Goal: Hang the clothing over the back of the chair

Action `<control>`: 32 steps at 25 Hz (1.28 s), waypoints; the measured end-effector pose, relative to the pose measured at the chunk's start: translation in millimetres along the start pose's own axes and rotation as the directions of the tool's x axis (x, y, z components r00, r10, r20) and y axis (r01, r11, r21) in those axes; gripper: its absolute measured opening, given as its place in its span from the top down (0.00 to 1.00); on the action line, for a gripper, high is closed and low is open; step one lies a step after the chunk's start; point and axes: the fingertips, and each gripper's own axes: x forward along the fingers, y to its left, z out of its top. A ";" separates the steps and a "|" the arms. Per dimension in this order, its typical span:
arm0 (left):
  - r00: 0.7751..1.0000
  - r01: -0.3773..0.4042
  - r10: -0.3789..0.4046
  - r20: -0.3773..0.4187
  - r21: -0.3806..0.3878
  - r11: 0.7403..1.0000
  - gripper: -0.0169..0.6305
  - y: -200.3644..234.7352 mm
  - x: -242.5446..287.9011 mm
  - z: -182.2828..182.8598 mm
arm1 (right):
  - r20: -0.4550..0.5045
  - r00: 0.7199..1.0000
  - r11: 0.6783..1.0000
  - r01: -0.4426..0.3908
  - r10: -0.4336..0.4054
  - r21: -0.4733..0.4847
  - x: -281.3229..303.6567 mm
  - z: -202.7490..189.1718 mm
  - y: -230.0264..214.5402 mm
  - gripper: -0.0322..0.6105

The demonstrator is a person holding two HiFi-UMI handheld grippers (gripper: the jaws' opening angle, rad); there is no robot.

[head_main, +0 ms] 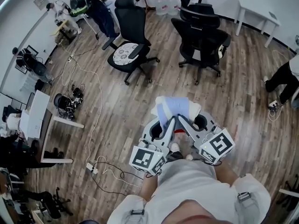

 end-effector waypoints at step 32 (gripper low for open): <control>1.000 0.021 -0.021 -0.014 0.014 1.000 0.83 93.8 127.3 24.7 | 0.015 1.000 1.000 0.006 -0.007 0.024 99.0 15.4 -123.8 0.80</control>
